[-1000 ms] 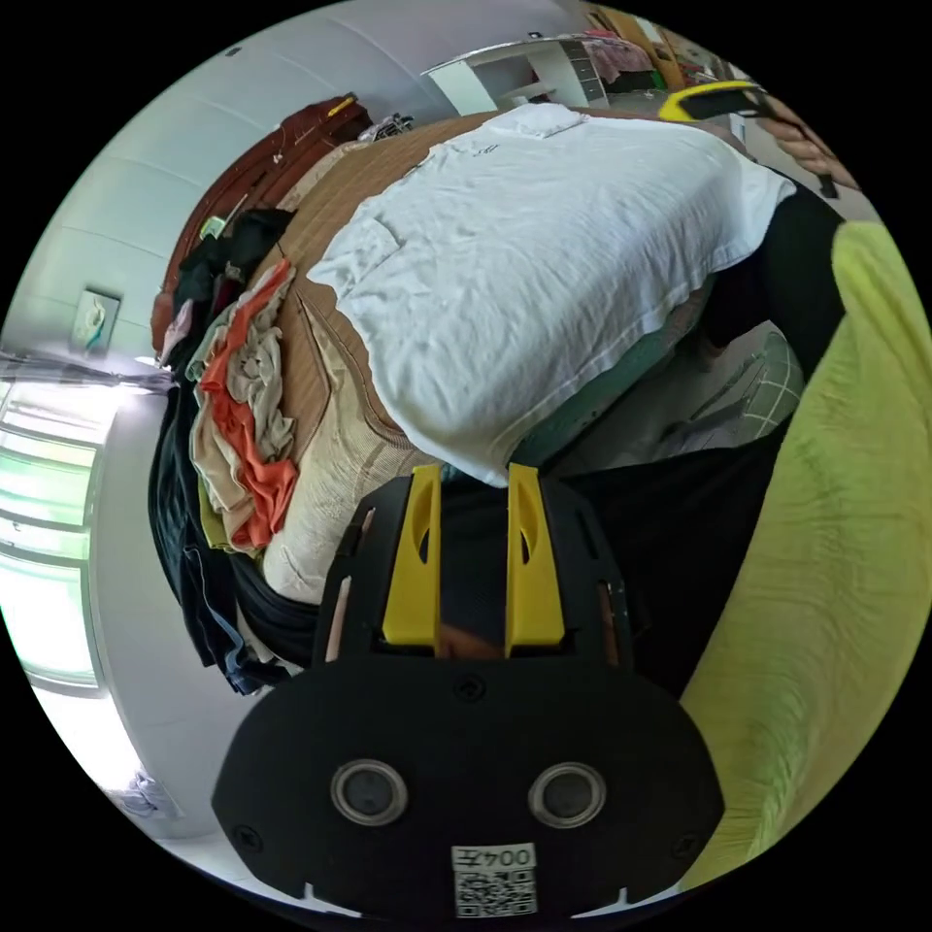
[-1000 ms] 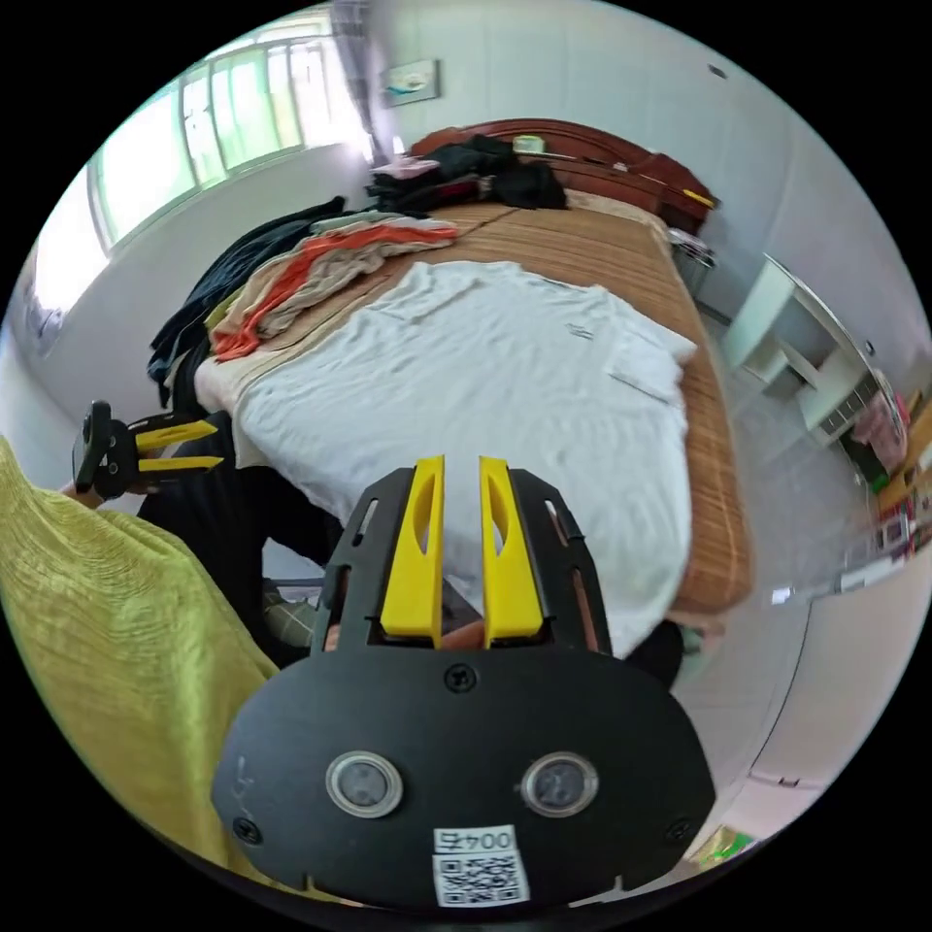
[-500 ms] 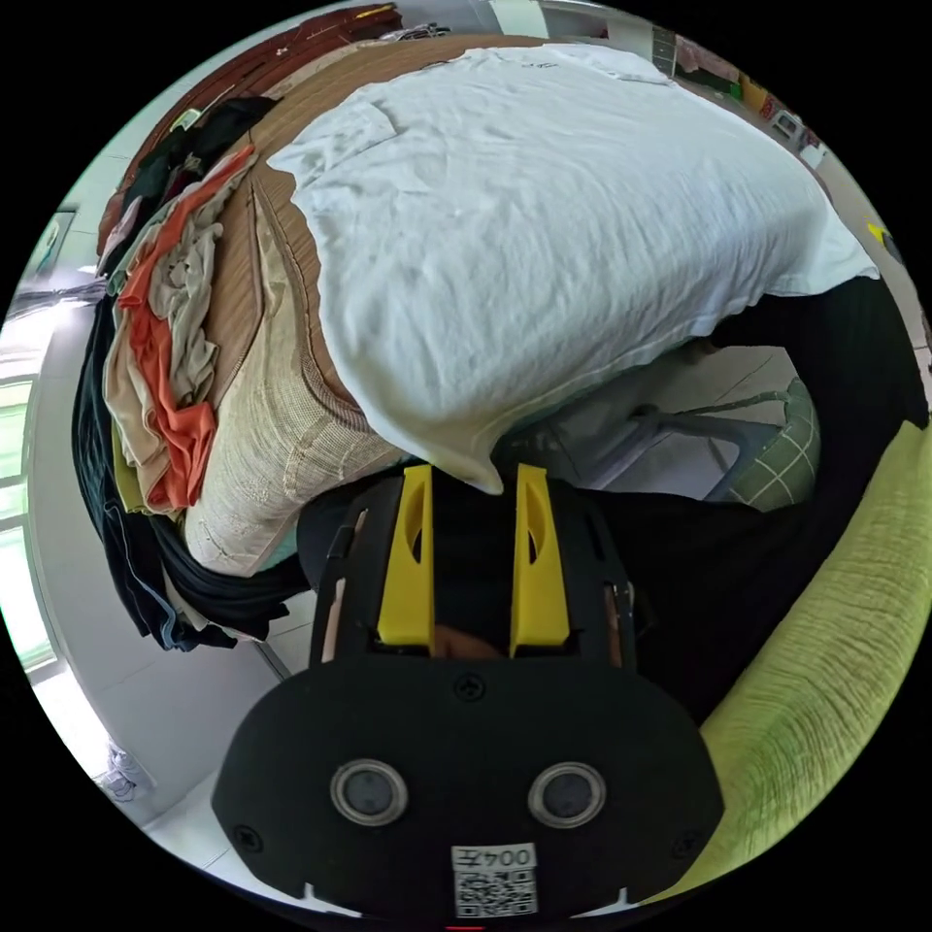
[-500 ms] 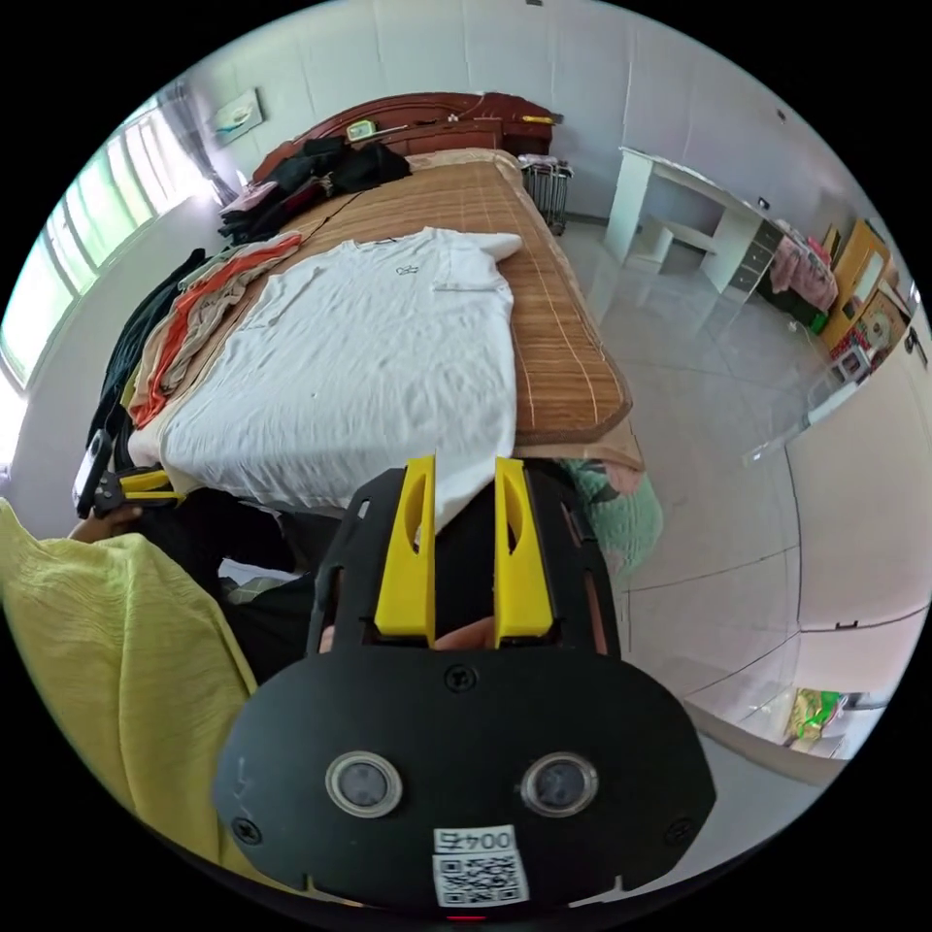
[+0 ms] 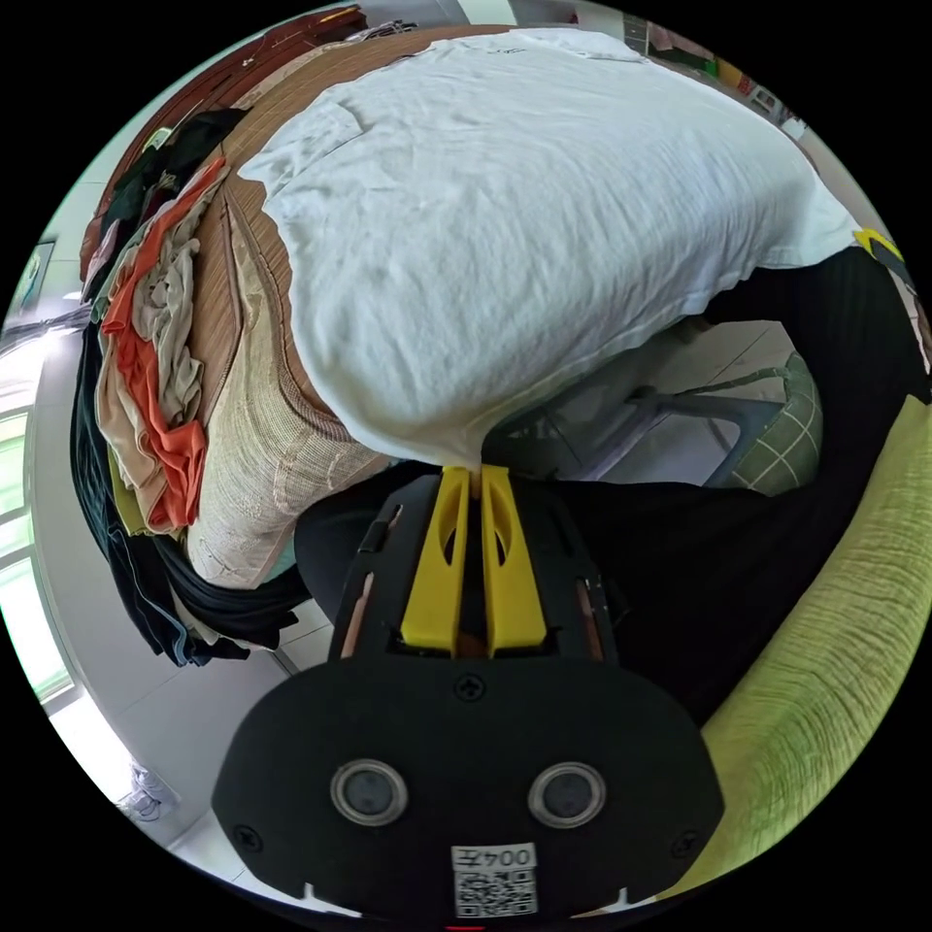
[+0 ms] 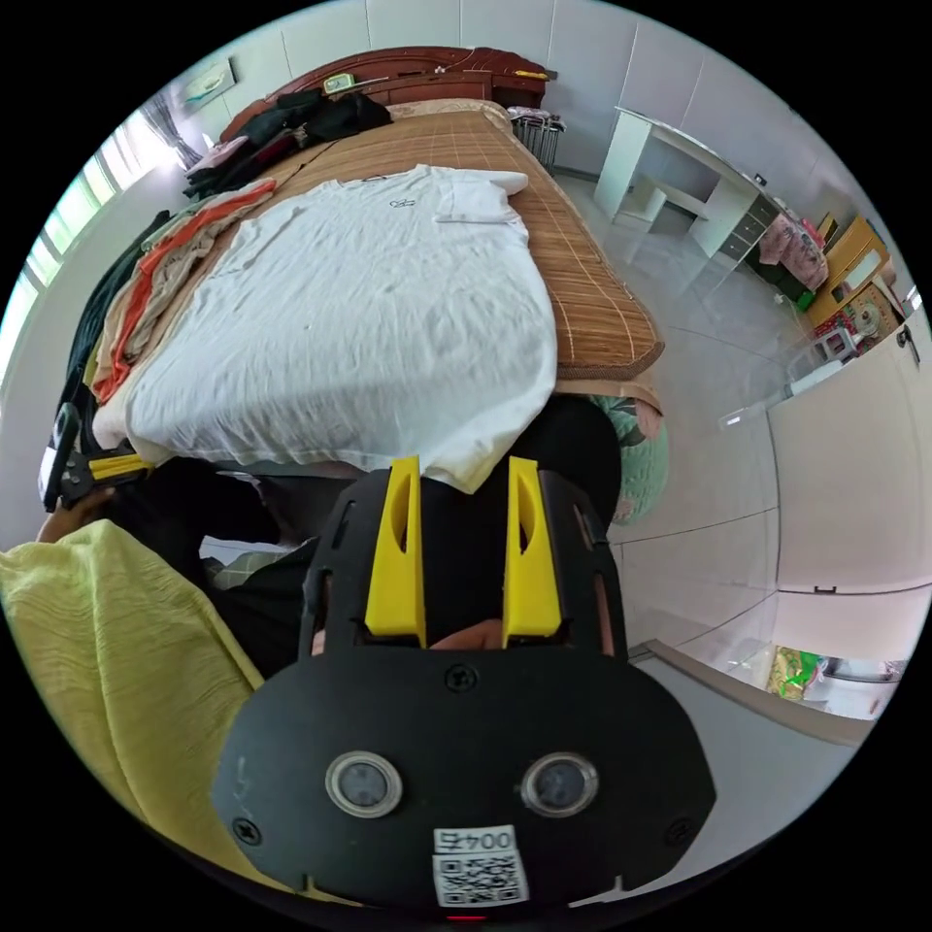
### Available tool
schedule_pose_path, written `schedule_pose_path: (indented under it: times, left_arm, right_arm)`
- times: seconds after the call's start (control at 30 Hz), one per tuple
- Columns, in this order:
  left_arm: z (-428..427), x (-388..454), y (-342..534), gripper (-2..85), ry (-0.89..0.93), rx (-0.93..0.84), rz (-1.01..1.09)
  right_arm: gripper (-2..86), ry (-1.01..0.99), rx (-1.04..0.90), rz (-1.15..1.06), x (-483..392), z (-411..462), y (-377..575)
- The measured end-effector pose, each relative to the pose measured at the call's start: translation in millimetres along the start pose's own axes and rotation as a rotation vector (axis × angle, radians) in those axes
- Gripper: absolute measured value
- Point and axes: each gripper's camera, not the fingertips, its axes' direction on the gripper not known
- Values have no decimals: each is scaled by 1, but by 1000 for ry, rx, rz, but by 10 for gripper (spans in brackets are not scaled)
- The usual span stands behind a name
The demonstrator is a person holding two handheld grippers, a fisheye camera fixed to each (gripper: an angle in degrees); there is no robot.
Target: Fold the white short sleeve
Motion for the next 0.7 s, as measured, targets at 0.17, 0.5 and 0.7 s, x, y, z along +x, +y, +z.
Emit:
schedule_pose_path:
  times: [0.17, 0.5, 0.7]
  left_arm:
    - [-24, -19, 19, 17, 59, 58, -46]
    - [-95, -45, 61, 11, 2, 192, -87]
    - [-154, -50, 72, 11, -117, 324, -97]
  right_arm:
    - [51, 83, -16, -38, -10, 18, 12]
    - [-3, -65, 205, -3, 47, -14, 56]
    - [-7, -287, 413, 25, 107, -41, 83]
